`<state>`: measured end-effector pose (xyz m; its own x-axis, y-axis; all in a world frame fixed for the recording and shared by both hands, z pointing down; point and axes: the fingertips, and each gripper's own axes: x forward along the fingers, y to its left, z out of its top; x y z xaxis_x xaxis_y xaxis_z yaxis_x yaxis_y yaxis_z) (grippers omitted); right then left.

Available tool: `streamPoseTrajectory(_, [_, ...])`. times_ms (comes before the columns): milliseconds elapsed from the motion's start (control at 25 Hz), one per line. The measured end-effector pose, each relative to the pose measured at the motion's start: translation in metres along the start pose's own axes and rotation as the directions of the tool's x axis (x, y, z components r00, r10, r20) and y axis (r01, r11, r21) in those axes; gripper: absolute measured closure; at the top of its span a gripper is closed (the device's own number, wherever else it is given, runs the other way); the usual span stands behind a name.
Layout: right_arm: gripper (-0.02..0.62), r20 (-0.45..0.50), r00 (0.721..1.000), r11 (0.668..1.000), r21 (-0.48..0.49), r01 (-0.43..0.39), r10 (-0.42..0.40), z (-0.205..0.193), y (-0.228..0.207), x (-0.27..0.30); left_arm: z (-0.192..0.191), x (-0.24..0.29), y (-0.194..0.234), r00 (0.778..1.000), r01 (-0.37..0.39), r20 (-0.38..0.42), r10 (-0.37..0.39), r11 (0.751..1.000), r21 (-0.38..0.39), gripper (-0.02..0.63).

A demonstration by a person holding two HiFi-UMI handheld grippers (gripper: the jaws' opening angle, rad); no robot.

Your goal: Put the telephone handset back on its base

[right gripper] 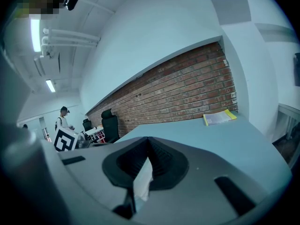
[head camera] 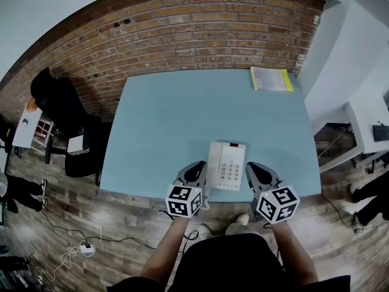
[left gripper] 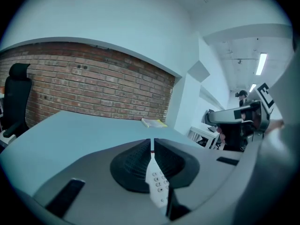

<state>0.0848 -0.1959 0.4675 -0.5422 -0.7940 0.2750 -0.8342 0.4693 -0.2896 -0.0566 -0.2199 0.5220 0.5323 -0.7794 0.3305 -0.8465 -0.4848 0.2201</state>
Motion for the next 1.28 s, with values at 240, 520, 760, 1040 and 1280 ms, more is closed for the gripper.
streamPoseTrajectory(240, [0.583, 0.020, 1.000, 1.000, -0.012, 0.010, -0.010, 0.003, 0.016, -0.001, 0.010, -0.026, -0.001, 0.998, 0.037, 0.041, -0.037, 0.999, 0.012, 0.592])
streamPoseTrajectory(520, [0.583, 0.025, 1.000, 1.000, -0.020, 0.014, -0.014, -0.004, 0.042, -0.003, 0.012, -0.059, -0.008, 0.992, 0.102, 0.075, -0.104, 0.994, 0.029, 0.597])
streamPoseTrajectory(760, [0.583, 0.038, 0.999, 0.999, -0.028, 0.017, -0.016, -0.005, 0.063, -0.001, 0.018, -0.083, -0.005, 0.986, 0.126, 0.101, -0.130, 0.991, 0.046, 0.597])
streamPoseTrajectory(1040, [0.583, 0.061, 0.998, 0.998, -0.052, 0.023, -0.020, 0.000, 0.084, -0.001, 0.034, -0.113, 0.001, 0.975, 0.152, 0.159, -0.153, 0.988, 0.019, 0.597])
streamPoseTrajectory(1280, [0.583, 0.076, 0.996, 0.997, -0.058, 0.043, -0.038, 0.003, 0.096, -0.005, 0.042, -0.125, 0.004, 0.969, 0.178, 0.173, -0.178, 0.984, 0.016, 0.597])
